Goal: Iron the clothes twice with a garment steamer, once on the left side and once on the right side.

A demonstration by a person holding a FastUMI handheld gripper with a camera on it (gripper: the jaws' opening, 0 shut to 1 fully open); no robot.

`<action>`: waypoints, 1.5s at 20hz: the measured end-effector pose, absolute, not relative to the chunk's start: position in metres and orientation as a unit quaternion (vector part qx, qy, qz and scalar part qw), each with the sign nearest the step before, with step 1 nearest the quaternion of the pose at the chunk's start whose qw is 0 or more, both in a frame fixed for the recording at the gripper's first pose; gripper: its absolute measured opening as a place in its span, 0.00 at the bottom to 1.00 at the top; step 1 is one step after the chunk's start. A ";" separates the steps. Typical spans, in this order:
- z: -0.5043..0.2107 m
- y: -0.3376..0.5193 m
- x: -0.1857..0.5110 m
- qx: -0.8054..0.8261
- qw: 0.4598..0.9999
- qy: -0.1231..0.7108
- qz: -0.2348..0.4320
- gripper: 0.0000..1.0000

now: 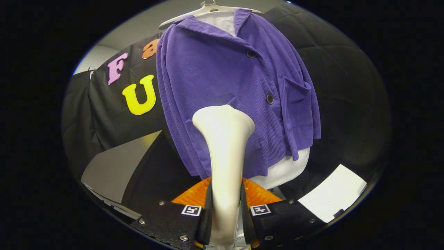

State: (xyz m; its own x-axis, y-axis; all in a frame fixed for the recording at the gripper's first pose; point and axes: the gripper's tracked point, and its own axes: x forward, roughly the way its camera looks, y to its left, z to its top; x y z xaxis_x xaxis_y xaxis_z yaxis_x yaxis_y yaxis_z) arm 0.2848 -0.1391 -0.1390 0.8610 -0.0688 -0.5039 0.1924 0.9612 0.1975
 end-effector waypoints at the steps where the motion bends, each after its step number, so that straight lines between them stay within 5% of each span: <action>1: -0.147 -0.138 0.282 0.124 0.956 0.258 -0.070 0.37; 15: -0.246 -0.126 0.199 0.132 0.932 0.332 -0.065 0.37; 22: -0.138 -0.130 0.132 0.133 0.963 0.230 -0.054 0.36; 30: 0.012 -0.157 0.148 0.125 0.984 0.115 -0.047 0.37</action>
